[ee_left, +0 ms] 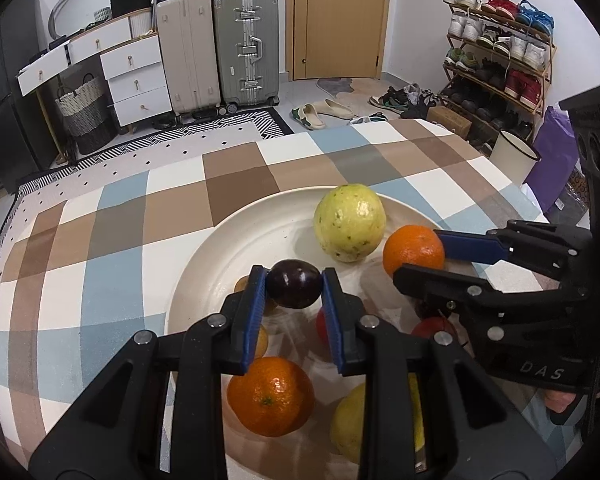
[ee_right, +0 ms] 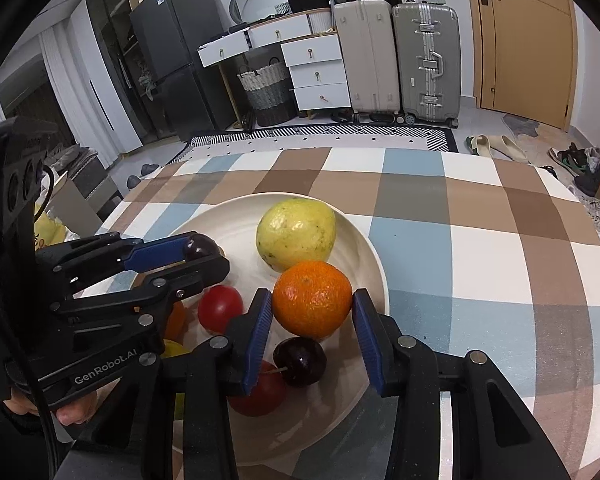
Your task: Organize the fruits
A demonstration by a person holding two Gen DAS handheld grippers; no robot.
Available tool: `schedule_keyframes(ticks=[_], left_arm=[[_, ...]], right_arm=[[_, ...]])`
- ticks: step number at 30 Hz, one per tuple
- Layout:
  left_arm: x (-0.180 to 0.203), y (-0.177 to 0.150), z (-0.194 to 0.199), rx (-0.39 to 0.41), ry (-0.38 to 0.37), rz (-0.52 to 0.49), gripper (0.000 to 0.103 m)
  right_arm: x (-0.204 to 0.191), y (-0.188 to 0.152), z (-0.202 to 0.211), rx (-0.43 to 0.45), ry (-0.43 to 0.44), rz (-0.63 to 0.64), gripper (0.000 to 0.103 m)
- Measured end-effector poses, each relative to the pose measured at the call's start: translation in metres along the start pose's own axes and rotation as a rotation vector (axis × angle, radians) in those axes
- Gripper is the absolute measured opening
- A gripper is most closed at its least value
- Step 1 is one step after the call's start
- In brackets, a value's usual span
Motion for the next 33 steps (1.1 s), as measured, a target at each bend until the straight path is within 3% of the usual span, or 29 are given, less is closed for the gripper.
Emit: schedule_keyframes(ticks=[4,7,8,9,10,11,13,16,24,28,33], left_arm=[[0.001,0.001,-0.001,-0.010,0.001,0.010,0.025],[0.001,-0.003,0.011,0.001,0.017,0.008,0.028],[0.001,-0.004,0.017,0.008,0.016,0.012,0.031],[0.001,-0.006,0.023,0.019,0.008,0.017,0.044],[-0.001,-0.007,0.030,0.033,0.010,0.022,0.059],[-0.003,-0.008,0.038,0.053,0.023,0.030,0.065],[-0.008,-0.011,0.056,0.091,0.040,0.044,0.088],[-0.014,-0.014,0.083,0.154,0.043,0.073,0.102],[-0.032,-0.037,0.143,0.260,0.027,0.138,0.102],[-0.035,-0.053,0.155,0.297,0.007,0.182,0.102],[-0.030,-0.075,0.155,0.314,0.018,0.159,0.102]], right_arm=[[-0.001,-0.001,0.006,0.006,0.023,-0.004,0.042],[-0.002,-0.002,0.020,0.045,0.030,-0.003,0.062],[-0.002,-0.002,0.024,0.060,0.027,-0.004,0.074],[0.000,-0.001,0.029,0.076,0.022,-0.010,0.085],[0.001,-0.001,0.036,0.093,0.016,-0.016,0.088],[0.002,-0.001,0.042,0.109,0.016,-0.022,0.091],[0.002,-0.003,0.052,0.120,0.025,-0.031,0.098],[0.003,-0.007,0.070,0.161,0.016,-0.033,0.102],[-0.011,-0.027,0.107,0.252,0.047,0.001,0.103],[-0.022,-0.039,0.120,0.288,0.084,0.012,0.103],[-0.034,-0.050,0.126,0.312,0.081,0.056,0.103]])
Point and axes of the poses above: each gripper's, at about its wrist camera, not at the fingertips, and z roughly against the way its jaws point, x to its right, y to its top, the point moved 10 cm from there along -z, roughly the way its jaws point, and after that the axes turned 5 degrees about -x, right-handed, at the moved point
